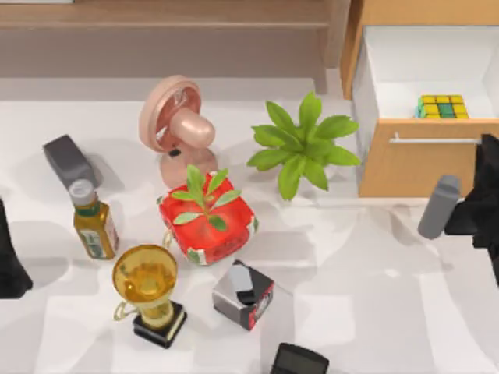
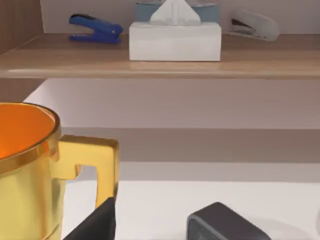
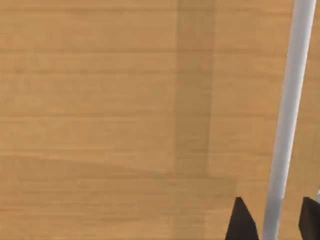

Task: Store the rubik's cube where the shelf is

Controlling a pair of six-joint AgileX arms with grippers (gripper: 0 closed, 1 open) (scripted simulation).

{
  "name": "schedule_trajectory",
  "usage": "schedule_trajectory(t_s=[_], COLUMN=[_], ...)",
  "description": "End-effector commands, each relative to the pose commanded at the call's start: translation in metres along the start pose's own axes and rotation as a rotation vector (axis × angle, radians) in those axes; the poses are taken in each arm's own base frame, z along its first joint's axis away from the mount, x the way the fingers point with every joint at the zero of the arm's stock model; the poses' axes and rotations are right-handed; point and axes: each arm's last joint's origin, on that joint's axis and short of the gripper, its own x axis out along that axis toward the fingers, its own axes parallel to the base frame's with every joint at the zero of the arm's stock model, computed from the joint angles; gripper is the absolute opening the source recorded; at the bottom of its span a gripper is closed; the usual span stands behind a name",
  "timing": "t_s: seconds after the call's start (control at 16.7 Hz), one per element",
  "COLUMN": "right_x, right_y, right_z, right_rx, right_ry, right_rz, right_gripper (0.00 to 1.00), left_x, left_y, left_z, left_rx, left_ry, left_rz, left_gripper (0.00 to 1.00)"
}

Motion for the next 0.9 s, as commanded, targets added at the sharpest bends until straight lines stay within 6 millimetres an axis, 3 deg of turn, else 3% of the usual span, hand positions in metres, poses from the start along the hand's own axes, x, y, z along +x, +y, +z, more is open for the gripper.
schedule_trajectory(t_s=[0.36, 0.9], right_x=[0.0000, 0.0005], right_y=[0.0000, -0.0002], right_z=[0.0000, 0.0000], right_rx=[0.000, 0.001], right_ry=[0.000, 0.000], right_rz=[0.000, -0.001], right_gripper=[0.98, 1.00], left_x=[0.0000, 0.0000], left_y=[0.0000, 0.0000], left_z=[0.0000, 0.0000], left_rx=[0.000, 0.000], left_ry=[0.000, 0.000], left_rz=[0.000, 0.000], left_gripper=[1.00, 1.00])
